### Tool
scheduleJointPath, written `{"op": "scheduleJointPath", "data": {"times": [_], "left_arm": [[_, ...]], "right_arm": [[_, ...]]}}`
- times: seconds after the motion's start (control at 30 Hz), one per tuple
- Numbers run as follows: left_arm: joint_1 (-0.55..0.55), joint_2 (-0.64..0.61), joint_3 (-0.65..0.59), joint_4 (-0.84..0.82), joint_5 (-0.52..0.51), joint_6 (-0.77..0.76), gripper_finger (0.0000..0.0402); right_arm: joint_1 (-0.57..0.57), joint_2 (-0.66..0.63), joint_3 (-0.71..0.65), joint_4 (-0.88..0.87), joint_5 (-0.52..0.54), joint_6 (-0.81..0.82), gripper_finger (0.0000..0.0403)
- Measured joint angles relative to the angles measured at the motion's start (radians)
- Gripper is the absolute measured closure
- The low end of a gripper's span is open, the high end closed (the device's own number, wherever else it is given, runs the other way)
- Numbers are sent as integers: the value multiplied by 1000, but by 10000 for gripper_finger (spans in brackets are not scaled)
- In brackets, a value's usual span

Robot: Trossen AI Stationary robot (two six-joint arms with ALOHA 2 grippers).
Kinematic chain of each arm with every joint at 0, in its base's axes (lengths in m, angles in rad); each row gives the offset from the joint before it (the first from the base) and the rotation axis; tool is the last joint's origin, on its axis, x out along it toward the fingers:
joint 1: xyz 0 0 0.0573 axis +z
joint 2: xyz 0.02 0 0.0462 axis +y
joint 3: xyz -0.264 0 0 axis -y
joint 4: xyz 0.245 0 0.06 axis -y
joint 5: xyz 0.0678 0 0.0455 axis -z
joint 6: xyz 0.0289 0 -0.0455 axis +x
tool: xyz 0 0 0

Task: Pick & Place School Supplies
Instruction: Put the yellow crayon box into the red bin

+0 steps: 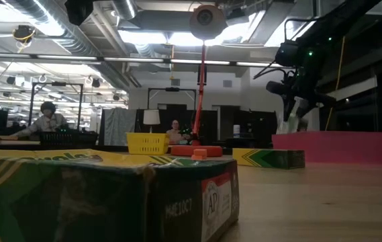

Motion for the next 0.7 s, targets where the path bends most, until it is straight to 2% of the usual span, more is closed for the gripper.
{"op": "scheduleJointPath", "data": {"times": [0.2, 0.4, 0.53, 0.7], "left_arm": [[0, 0, 0, 0, 1, 0, 277], [0, 0, 0, 0, 1, 0, 277], [0, 0, 0, 0, -1, 15, 277], [0, 0, 0, 0, -9, 42, 277]], "right_arm": [[5, 0, 0, 2, -36, 6, 232], [49, -2, 0, 24, -109, 3, 221], [126, -17, 0, 7, -182, -22, 223], [285, -41, 0, -43, -191, -16, 226]]}}
